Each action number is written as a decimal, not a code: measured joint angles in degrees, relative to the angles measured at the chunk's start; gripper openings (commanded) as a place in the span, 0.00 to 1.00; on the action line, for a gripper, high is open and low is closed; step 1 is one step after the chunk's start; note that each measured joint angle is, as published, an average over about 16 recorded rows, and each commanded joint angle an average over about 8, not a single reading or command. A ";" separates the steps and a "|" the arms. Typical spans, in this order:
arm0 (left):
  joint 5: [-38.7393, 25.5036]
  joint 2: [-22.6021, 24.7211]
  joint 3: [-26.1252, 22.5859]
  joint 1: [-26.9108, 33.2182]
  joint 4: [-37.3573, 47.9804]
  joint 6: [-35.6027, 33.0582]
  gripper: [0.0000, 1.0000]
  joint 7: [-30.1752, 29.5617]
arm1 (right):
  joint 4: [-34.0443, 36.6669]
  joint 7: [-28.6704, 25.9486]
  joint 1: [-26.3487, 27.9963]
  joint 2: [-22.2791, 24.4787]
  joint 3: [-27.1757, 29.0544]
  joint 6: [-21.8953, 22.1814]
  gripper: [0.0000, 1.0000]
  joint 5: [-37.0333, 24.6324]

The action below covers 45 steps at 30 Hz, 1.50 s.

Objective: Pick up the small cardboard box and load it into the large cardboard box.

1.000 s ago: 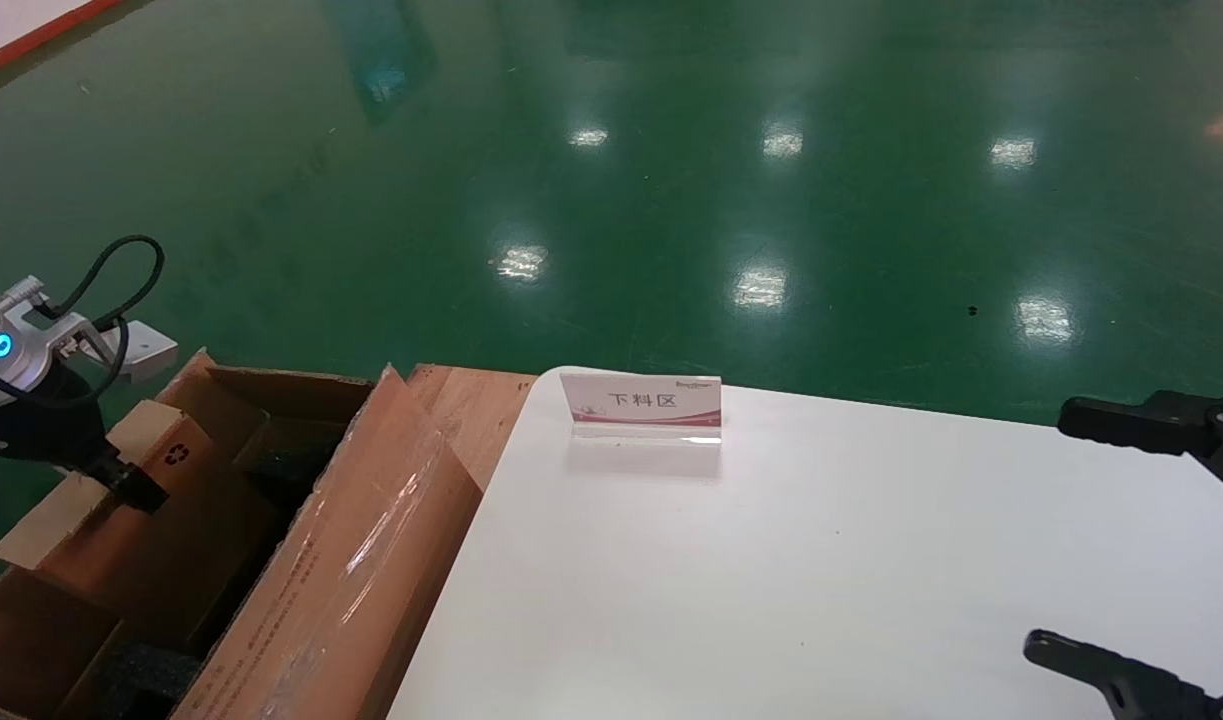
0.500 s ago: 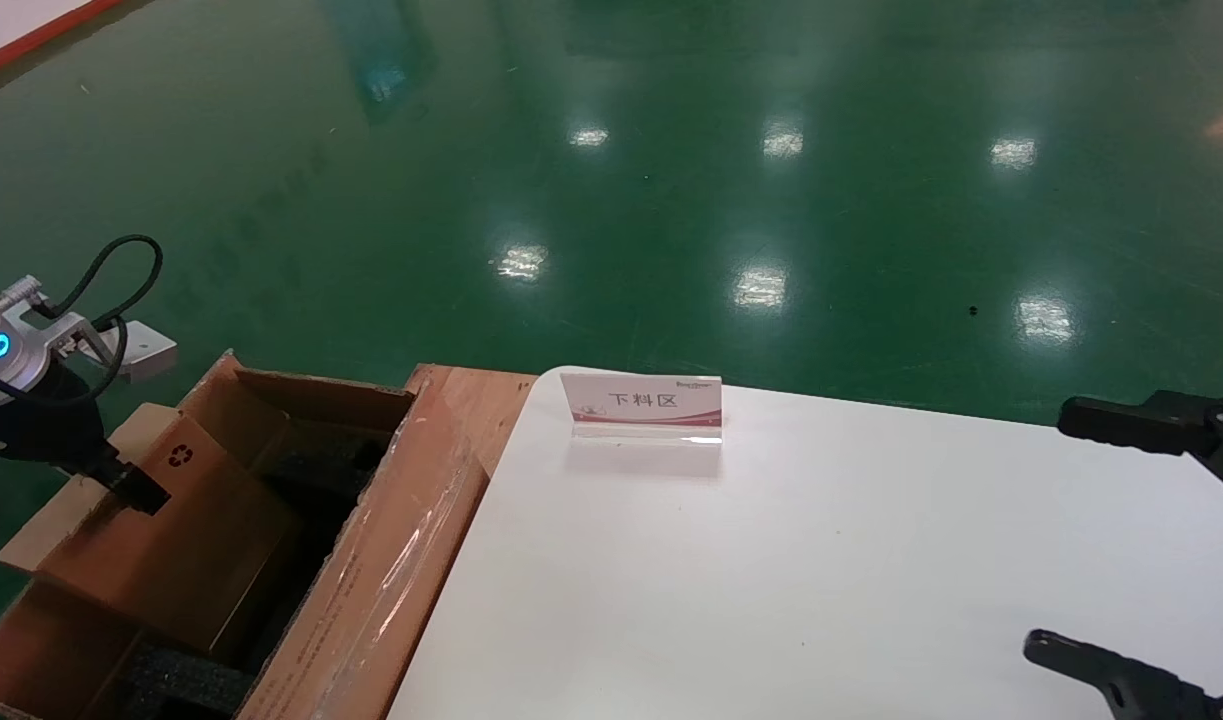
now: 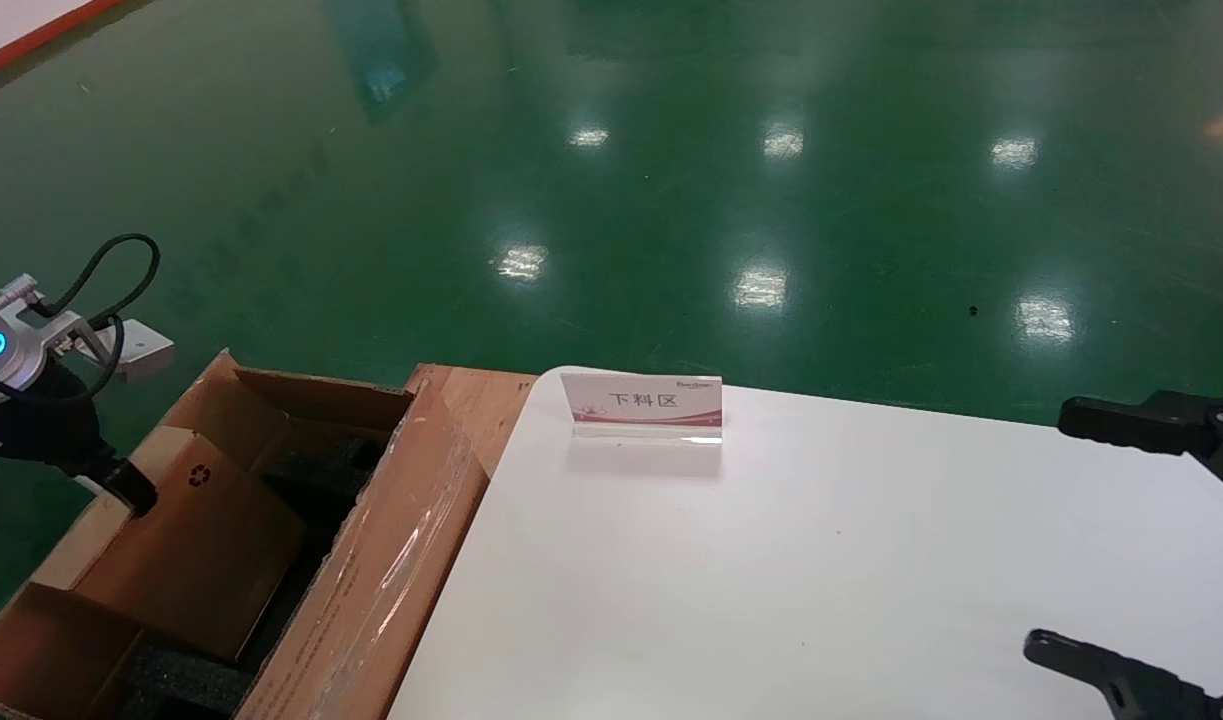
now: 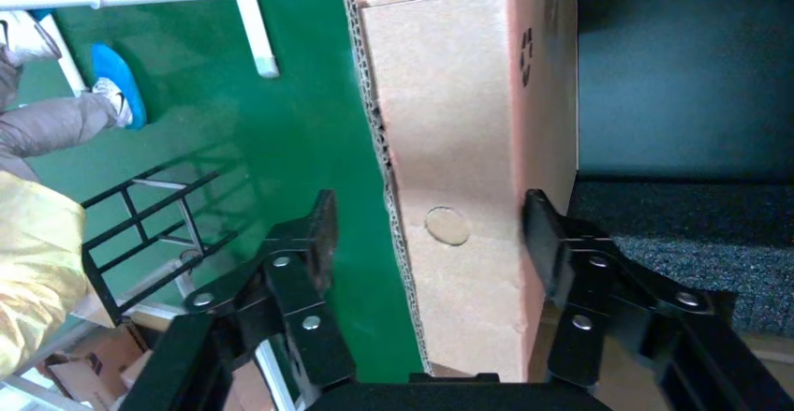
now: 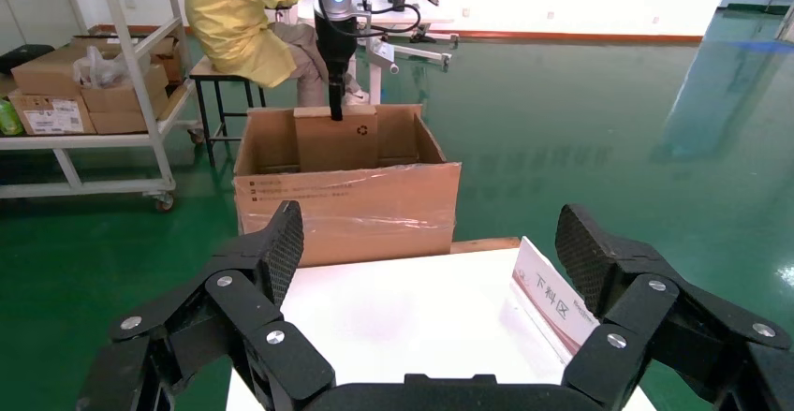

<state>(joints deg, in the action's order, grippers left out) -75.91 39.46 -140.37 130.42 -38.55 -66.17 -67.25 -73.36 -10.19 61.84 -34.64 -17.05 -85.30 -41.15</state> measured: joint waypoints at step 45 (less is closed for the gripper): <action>9.12 -15.63 21.82 9.73 -28.99 14.16 1.00 8.77 | 0.09 0.07 0.04 0.02 -0.09 0.01 1.00 0.01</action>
<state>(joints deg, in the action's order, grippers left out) -66.79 23.83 -118.55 140.15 -67.54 -52.01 -58.48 -73.27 -10.12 61.88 -34.62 -17.14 -85.29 -41.14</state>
